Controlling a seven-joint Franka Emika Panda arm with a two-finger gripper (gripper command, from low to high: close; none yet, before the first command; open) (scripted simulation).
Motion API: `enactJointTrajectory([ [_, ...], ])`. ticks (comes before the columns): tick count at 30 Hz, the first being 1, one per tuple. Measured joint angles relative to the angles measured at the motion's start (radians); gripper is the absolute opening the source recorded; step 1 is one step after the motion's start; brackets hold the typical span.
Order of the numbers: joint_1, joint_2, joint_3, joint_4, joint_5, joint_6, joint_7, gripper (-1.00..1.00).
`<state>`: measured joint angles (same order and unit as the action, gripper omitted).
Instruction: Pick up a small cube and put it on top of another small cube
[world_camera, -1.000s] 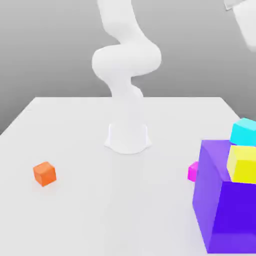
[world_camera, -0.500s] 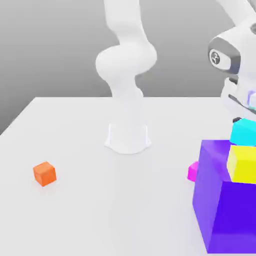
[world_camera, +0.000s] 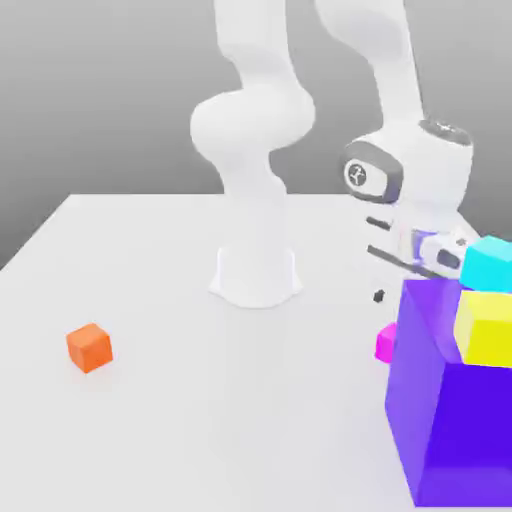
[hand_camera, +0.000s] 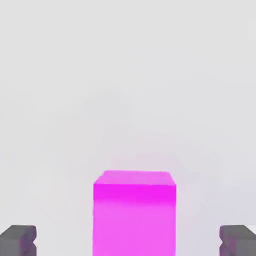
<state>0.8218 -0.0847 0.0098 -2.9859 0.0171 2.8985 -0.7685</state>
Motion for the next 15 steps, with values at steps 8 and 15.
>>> enactJointTrajectory([
  [8, -0.001, 0.125, 0.006, 0.024, 0.044, 0.112, -0.052, 0.0],
  [15, -0.008, 0.251, 0.018, 0.044, 0.064, 0.219, -0.067, 0.0],
])
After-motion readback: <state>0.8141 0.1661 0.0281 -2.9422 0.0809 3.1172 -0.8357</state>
